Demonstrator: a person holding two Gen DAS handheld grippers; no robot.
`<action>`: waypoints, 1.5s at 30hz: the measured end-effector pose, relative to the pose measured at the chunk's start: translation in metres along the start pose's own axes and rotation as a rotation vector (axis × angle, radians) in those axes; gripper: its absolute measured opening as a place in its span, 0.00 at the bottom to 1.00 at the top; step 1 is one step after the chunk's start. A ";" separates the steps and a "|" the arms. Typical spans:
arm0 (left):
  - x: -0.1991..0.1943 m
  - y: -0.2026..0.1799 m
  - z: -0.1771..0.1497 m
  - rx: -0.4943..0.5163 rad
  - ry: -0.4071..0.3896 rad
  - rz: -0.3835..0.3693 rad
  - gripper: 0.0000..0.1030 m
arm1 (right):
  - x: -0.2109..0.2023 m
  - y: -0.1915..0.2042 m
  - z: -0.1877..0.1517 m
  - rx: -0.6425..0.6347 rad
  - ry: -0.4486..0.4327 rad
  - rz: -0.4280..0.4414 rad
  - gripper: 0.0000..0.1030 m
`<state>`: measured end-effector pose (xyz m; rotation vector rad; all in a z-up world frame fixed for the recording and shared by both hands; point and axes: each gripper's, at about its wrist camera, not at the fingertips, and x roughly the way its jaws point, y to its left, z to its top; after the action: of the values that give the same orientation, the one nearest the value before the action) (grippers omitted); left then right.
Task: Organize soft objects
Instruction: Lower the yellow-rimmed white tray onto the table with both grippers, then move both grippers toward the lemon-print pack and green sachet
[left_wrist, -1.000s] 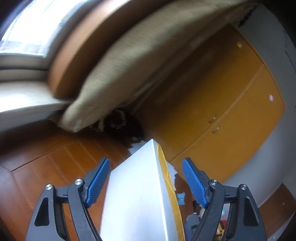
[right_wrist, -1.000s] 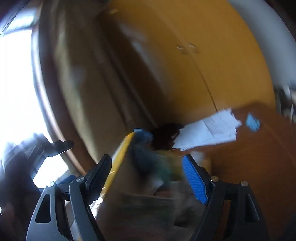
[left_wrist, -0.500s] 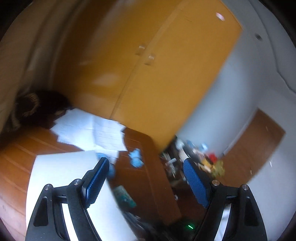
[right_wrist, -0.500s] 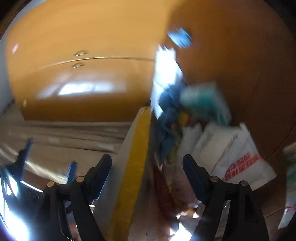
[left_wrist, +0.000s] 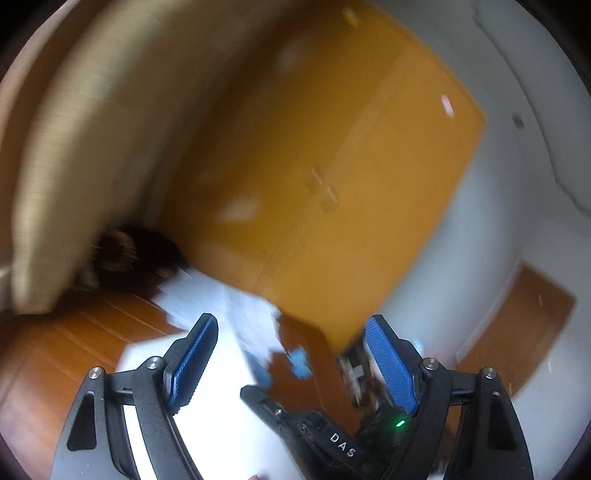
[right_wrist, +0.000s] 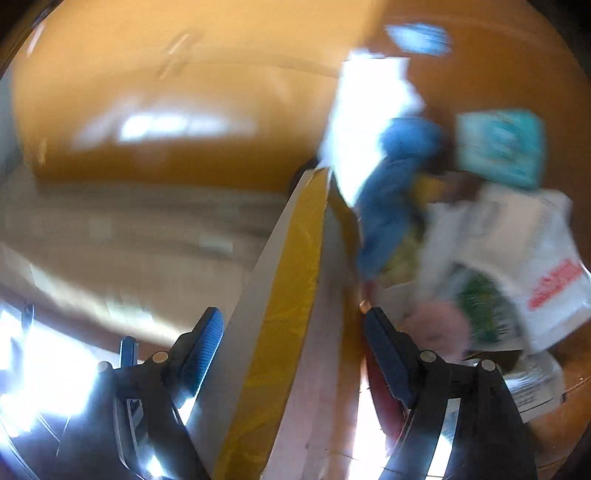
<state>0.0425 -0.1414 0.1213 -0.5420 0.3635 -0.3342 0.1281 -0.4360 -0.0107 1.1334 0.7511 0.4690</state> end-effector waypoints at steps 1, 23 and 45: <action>-0.030 0.015 0.002 -0.032 -0.067 0.029 0.83 | 0.007 0.025 -0.010 -0.101 0.022 -0.032 0.76; -0.157 0.179 -0.120 -0.243 -0.353 0.927 0.91 | 0.030 0.075 -0.209 -0.754 0.290 0.012 0.79; -0.079 0.058 -0.143 0.326 -0.133 0.903 0.92 | -0.083 -0.030 -0.164 -0.751 0.215 -0.113 0.79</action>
<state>-0.0750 -0.1249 -0.0053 -0.0441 0.3799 0.5077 -0.0496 -0.3995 -0.0512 0.3415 0.7270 0.7075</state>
